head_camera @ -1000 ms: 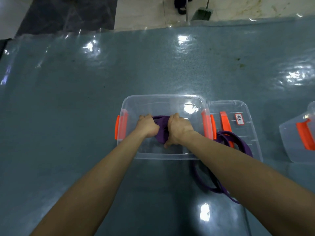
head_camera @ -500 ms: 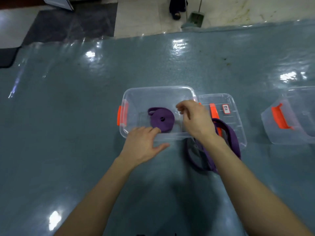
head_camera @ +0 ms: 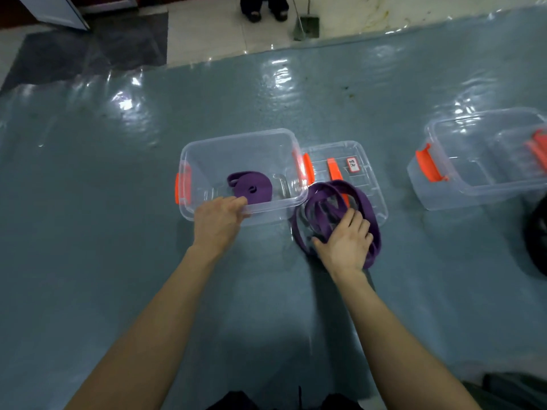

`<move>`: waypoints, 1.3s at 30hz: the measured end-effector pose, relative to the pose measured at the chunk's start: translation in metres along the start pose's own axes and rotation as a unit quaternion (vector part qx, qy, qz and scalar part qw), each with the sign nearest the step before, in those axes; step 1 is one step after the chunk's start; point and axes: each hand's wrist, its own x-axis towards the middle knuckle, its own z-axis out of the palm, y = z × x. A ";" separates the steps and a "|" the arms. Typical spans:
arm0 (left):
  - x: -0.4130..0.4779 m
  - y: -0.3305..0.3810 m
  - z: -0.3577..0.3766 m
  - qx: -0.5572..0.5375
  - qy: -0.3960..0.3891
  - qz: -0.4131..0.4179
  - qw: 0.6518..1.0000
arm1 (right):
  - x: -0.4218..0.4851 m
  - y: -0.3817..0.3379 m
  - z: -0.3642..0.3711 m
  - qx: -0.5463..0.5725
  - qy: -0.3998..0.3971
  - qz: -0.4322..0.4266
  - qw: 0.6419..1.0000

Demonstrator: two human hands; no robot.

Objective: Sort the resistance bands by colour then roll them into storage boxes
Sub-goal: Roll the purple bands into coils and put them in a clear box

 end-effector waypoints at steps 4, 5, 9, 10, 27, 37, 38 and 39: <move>-0.001 0.001 0.003 0.014 0.015 -0.009 1.000 | 0.011 0.004 0.002 -0.078 0.007 0.018 0.997; -0.001 0.000 0.003 0.017 0.018 -0.005 1.000 | 0.014 0.007 0.002 -0.076 0.015 0.022 0.997; -0.001 0.000 0.006 0.034 0.038 -0.005 0.999 | 0.016 0.020 -0.009 -0.021 -0.015 0.030 0.999; -0.001 0.000 0.007 0.038 0.049 -0.009 0.998 | 0.017 0.025 -0.010 0.004 -0.020 0.020 1.000; -0.112 0.038 -0.005 -0.501 0.026 -0.193 0.843 | -0.091 0.017 -0.129 0.302 0.066 -0.083 0.948; -0.233 0.010 -0.012 -0.847 -0.152 -0.355 0.364 | -0.237 -0.069 -0.062 0.254 -0.091 -0.253 0.929; -0.241 -0.001 -0.006 -0.832 -0.122 -0.372 0.393 | -0.242 -0.067 -0.048 0.226 -0.156 -0.250 0.928; -0.251 -0.015 0.003 -0.809 -0.101 -0.392 0.426 | -0.248 -0.064 -0.035 0.213 -0.209 -0.246 0.922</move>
